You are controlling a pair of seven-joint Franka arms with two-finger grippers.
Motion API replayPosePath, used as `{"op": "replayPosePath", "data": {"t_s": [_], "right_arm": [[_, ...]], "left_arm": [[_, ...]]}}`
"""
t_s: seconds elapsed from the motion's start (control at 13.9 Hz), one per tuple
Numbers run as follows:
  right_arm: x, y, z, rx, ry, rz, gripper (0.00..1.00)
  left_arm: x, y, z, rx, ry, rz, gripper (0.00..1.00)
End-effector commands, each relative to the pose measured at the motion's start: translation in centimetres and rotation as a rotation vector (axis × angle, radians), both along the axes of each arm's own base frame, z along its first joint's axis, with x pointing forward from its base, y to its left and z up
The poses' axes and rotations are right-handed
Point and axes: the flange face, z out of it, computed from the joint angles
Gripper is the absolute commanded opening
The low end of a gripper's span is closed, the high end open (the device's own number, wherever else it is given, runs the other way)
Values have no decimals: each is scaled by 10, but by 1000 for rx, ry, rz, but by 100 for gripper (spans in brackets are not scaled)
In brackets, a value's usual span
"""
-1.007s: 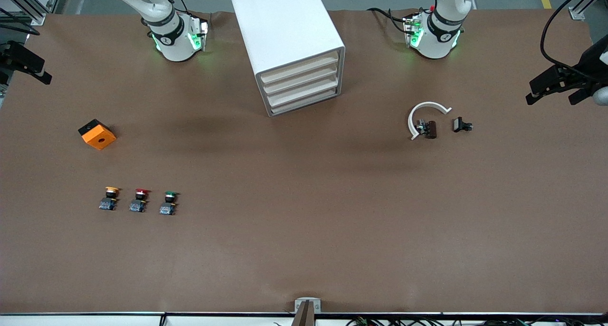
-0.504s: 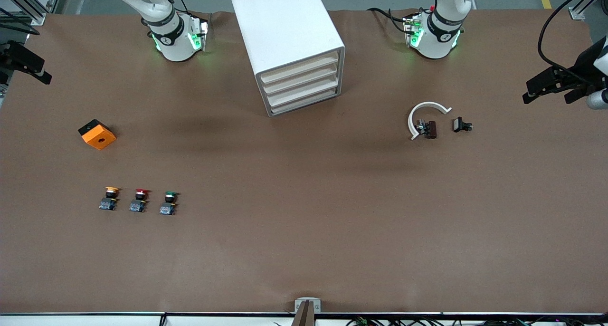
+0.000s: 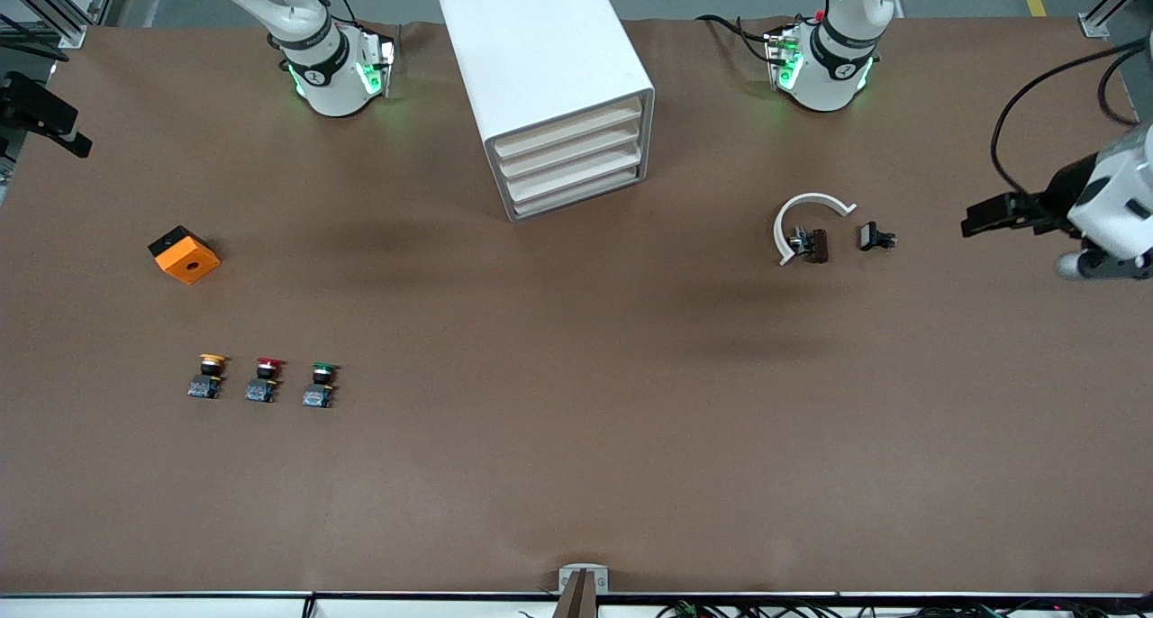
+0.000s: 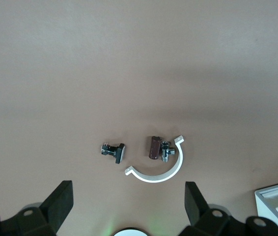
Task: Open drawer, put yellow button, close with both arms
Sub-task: 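Reach the left gripper toward the cabinet while the right gripper reaches the buttons, then grasp the drawer front with the left gripper while the right gripper grasps the yellow button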
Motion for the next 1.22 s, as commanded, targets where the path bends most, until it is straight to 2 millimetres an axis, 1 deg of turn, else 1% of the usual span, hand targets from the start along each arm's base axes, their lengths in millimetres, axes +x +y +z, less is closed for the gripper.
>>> {"op": "replayPosePath", "data": {"t_s": [0.0, 0.07, 0.22, 0.36, 0.43, 0.5, 0.58, 0.65, 0.72, 0.79, 0.86, 0.94, 1.01, 1.08, 1.15], "right_arm": [[-1, -3, 9, -12, -16, -25, 100], [0, -4, 6, -11, -10, -31, 100], [8, -6, -6, -17, 17, -34, 100], [39, -5, -56, -17, 110, -35, 100], [50, -7, -73, -12, 138, -27, 100], [53, -6, -74, -8, 132, -25, 100], [58, -10, -86, -11, 154, -31, 100], [66, -13, -102, -17, 183, -33, 100], [71, -25, -115, -7, 197, -55, 100], [75, -32, -124, -17, 206, -66, 100], [78, -33, -125, -24, 197, -68, 100], [81, -35, -125, -27, 176, -71, 100], [82, -41, -129, -26, 170, -82, 100], [85, -47, -138, -25, 165, -92, 100], [88, -53, -150, -26, 150, -100, 100]], "left_arm": [[23, -7, -40, 25, 25, -9, 100], [29, -8, -52, 26, 28, -1, 100], [40, -12, -75, 37, 30, 48, 100], [49, -40, -102, 83, 45, 141, 100], [52, -51, -114, 131, 42, 182, 100], [53, -69, -124, 162, 46, 204, 100], [53, -79, -129, 175, 50, 239, 100], [52, -93, -136, 187, 58, 263, 100], [52, -109, -138, 199, 67, 309, 100], [51, -121, -142, 221, 89, 380, 100], [51, -136, -146, 245, 122, 442, 100], [47, -158, -149, 258, 177, 499, 100], [45, -175, -151, 256, 236, 560, 100], [40, -193, -148, 256, 293, 622, 100], [34, -204, -150, 276, 356, 687, 100]]}}
